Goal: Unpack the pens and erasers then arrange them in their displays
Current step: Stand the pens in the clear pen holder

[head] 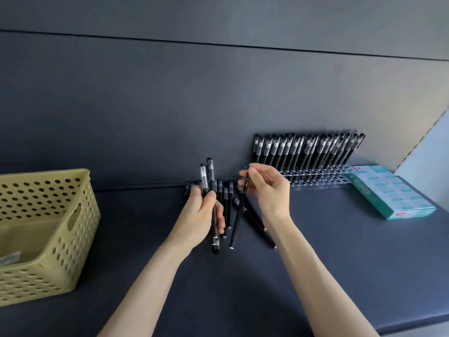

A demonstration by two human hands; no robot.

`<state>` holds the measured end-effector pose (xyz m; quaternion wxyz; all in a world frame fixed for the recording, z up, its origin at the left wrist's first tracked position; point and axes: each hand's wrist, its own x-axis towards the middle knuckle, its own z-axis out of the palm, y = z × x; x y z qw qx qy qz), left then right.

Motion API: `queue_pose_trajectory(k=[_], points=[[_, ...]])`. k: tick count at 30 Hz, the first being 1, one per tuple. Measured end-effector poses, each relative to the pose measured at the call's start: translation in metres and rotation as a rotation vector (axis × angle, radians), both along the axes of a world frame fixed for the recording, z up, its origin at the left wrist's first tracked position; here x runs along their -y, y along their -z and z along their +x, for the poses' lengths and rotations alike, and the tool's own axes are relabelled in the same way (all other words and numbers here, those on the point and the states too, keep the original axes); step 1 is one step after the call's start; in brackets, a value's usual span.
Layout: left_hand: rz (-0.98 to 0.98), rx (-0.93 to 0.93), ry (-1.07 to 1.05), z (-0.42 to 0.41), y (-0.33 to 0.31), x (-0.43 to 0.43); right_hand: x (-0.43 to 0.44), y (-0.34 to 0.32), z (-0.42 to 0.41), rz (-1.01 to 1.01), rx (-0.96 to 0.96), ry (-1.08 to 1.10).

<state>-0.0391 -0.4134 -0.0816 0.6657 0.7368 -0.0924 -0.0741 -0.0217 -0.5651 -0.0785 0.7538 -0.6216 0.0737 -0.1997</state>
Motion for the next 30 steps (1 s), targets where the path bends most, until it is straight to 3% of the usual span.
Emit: queue_pose_trajectory(k=[4, 9, 13, 20, 25, 30], points=[[-0.129, -0.106, 0.062, -0.014, -0.001, 0.049, 0.04, -0.01, -0.014, -0.005, 0.04, -0.012], [-0.019, -0.084, 0.053, -0.031, 0.007, 0.126, 0.114, -0.015, -0.034, -0.038, 0.053, -0.019], [-0.082, -0.116, 0.042, -0.042, 0.01, 0.186, 0.173, -0.017, -0.049, -0.051, 0.043, -0.074], [-0.097, -0.114, -0.014, -0.043, 0.011, 0.244, 0.237, -0.021, -0.055, -0.253, 0.015, -0.199], [-0.166, -0.069, -0.11, -0.022, 0.013, 0.261, 0.259, -0.026, -0.029, -0.503, 0.121, 0.019], [-0.17, 0.056, -0.147, 0.001, 0.017, 0.273, 0.275, -0.038, 0.002, -0.599, 0.231, 0.239]])
